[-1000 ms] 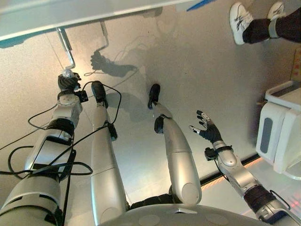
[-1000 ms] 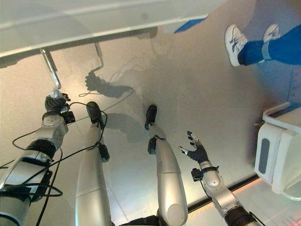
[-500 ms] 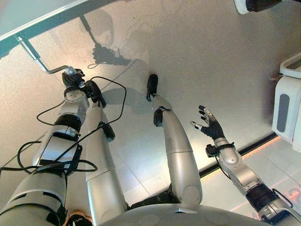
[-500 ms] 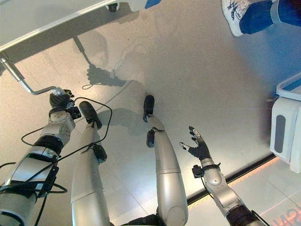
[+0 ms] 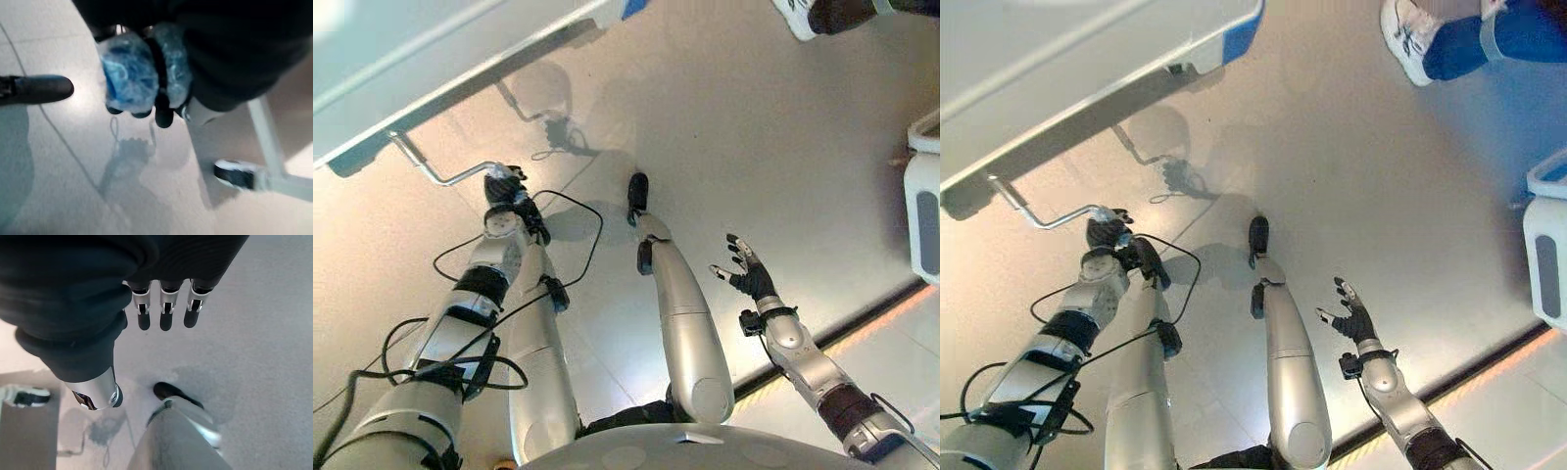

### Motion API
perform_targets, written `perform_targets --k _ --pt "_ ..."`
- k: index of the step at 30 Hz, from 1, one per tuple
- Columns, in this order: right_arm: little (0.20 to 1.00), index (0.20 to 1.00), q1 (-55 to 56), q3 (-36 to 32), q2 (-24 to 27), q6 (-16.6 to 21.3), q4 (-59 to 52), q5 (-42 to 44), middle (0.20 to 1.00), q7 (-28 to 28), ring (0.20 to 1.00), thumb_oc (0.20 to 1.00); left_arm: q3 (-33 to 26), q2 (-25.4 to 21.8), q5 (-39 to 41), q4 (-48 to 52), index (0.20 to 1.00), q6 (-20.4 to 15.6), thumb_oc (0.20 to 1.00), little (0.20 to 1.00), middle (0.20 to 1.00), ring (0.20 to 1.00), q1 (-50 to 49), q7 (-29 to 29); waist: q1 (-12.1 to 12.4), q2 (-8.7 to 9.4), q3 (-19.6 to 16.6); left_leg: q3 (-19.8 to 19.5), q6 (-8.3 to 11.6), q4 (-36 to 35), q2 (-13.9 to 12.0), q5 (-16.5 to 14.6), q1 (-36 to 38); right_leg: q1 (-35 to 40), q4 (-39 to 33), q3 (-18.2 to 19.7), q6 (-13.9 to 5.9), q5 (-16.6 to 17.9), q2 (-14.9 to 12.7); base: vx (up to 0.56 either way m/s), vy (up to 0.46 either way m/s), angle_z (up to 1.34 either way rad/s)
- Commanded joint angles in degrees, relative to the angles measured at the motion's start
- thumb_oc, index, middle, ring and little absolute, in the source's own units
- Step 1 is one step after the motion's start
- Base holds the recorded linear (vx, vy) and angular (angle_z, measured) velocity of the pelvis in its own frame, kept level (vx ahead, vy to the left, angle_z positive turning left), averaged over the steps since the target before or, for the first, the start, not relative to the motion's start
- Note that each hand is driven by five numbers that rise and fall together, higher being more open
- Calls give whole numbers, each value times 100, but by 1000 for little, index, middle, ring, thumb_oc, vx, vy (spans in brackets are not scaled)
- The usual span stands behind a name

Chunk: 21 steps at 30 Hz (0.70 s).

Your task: Raise the hospital bed

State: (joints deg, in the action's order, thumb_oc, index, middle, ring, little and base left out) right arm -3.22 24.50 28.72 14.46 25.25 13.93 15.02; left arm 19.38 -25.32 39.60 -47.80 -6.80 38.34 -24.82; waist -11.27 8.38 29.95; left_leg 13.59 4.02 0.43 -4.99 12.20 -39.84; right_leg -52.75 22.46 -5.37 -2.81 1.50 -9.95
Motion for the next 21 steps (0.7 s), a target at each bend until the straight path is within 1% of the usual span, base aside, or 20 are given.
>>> perform_targets --k 1,2,3,4,7,8,10,12,14,15,17,19,21 --pt "1000 1000 190 -88 317 -23 -66 -45 1000 -14 1000 1000 318 36 -745 898 200 -642 200 200 200 200 765 333 -231 -466 -15 -76 -2 291 180 -333 94 617 -1296 -257 -386 774 411 1 19 13" --pt "1000 1000 154 -116 279 -44 28 -43 1000 -31 1000 1000 298 65 -701 1094 200 -690 200 200 200 200 588 362 -156 -517 -15 -132 -9 225 211 -318 265 830 -1387 -306 -396 797 406 5 22 6" --pt "1000 1000 159 -112 279 -42 31 -43 1000 -32 1000 1000 297 66 -703 1104 200 -687 200 200 200 200 574 359 -157 -518 -15 -135 -9 213 211 -314 281 849 -1401 -310 -397 801 408 8 40 8" --pt "1000 1000 162 -153 222 -85 190 -57 1000 -41 1000 1000 271 65 -722 1373 200 -705 200 200 200 200 332 382 -81 -548 -15 -166 -26 174 245 -319 441 1044 -1475 -340 -408 821 402 7 18 7" --pt "1000 1000 144 -162 155 -119 306 -40 1000 -68 1000 1000 216 99 -703 1492 200 -712 200 200 200 200 119 411 -13 -559 -15 -211 -41 151 274 -319 596 1264 -1534 -373 -413 839 386 13 28 12" --pt "1000 1000 139 -215 116 -175 421 -47 1000 -83 1000 1000 175 112 -656 1709 200 -739 200 200 200 200 -93 475 80 -604 -17 -253 -62 119 301 -323 719 1426 -1570 -426 -423 821 346 14 45 15" --pt "1000 1000 136 -218 108 -183 459 -59 1000 -90 1000 1000 169 88 -632 1830 200 -754 200 200 200 200 -201 489 116 -620 -17 -276 -73 105 320 -328 769 1483 -1569 -441 -430 831 335 10 52 20" --pt "1000 1000 140 -276 35 -246 613 -74 1000 -94 1000 1000 118 95 -573 2100 200 -781 200 200 200 200 -518 567 233 -656 -19 -327 -98 105 374 -350 923 1740 -1622 -515 -436 828 270 12 83 17" --pt "1000 1000 138 -281 8 -267 671 -84 1000 -108 1000 1000 100 134 -525 2169 200 -788 200 200 200 200 -638 615 264 -662 -19 -335 -101 110 395 -360 980 1837 -1647 -536 -443 833 256 10 70 14" --pt "1000 1000 130 -331 -19 -297 692 -77 1000 -117 1000 1000 47 88 -544 2343 200 -778 200 200 200 200 -821 655 343 -650 -20 -378 -125 120 438 -382 1049 1969 -1693 -585 -458 841 219 8 73 15" --pt "1000 1000 130 -331 -36 -307 733 -84 1000 -126 1000 1000 20 83 -504 2408 200 -795 200 200 200 200 -916 675 371 -650 -20 -386 -134 116 452 -394 1097 2029 -1706 -600 -468 846 205 8 71 17" --pt "1000 1000 166 -359 -76 -357 803 -108 1000 -156 1000 1000 -88 69 -399 2576 200 -808 200 200 200 200 -1184 718 469 -634 -38 -438 -163 162 480 -437 1175 2191 -1736 -636 -488 846 154 9 89 11" --pt "1000 1000 165 -357 -101 -367 867 -103 1000 -159 1000 1000 -120 88 -366 2606 200 -820 200 200 200 200 -1259 722 505 -621 -42 -467 -174 182 500 -462 1209 2269 -1750 -651 -498 852 142 10 74 19"
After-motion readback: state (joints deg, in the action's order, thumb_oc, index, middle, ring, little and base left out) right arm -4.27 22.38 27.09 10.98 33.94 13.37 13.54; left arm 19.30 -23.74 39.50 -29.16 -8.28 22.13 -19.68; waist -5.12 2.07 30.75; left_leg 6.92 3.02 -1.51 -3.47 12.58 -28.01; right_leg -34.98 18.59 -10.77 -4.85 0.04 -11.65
